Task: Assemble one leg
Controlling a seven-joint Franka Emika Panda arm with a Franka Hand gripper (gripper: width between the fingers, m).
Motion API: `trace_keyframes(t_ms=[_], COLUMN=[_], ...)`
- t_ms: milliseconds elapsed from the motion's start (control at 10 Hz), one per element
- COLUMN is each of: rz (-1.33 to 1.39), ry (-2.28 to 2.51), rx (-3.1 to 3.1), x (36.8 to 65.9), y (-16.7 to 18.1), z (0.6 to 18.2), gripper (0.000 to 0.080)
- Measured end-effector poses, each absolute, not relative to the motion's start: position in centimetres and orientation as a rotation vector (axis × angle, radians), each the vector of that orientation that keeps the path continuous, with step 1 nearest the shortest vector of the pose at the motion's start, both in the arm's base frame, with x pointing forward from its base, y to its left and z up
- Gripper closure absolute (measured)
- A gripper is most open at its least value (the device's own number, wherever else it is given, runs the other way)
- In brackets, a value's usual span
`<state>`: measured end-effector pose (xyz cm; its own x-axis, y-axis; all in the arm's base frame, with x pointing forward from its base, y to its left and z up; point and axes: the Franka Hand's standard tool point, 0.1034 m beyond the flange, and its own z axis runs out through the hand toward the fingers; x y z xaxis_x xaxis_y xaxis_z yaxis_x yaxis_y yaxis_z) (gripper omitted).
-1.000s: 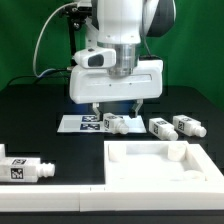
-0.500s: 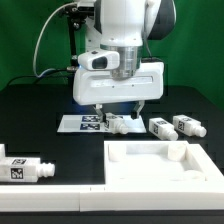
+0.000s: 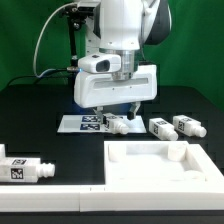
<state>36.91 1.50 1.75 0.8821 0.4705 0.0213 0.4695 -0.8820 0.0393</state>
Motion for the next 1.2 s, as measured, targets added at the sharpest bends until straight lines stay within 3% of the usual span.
trace_keyframes(t_ms=[100, 300, 400, 500, 700, 900, 1200], rz=[0.047, 0.046, 0.047, 0.047, -0.035, -0.057, -0.053], ry=[0.753, 0.753, 0.753, 0.769, 0.909, 1.31, 1.607], rx=[3.016, 3.016, 3.015, 3.011, 2.991, 2.835, 2.671], x=[37.0, 37.0, 37.1, 37.1, 38.4, 42.4, 42.5], y=[1.5, 1.5, 1.5, 1.5, 1.0, 0.8, 0.8], z=[1.7, 1.7, 1.7, 1.7, 2.4, 4.3, 4.4], gripper=[0.0151, 0.0402, 0.0402, 0.0515, 0.0515, 0.0515, 0.0515])
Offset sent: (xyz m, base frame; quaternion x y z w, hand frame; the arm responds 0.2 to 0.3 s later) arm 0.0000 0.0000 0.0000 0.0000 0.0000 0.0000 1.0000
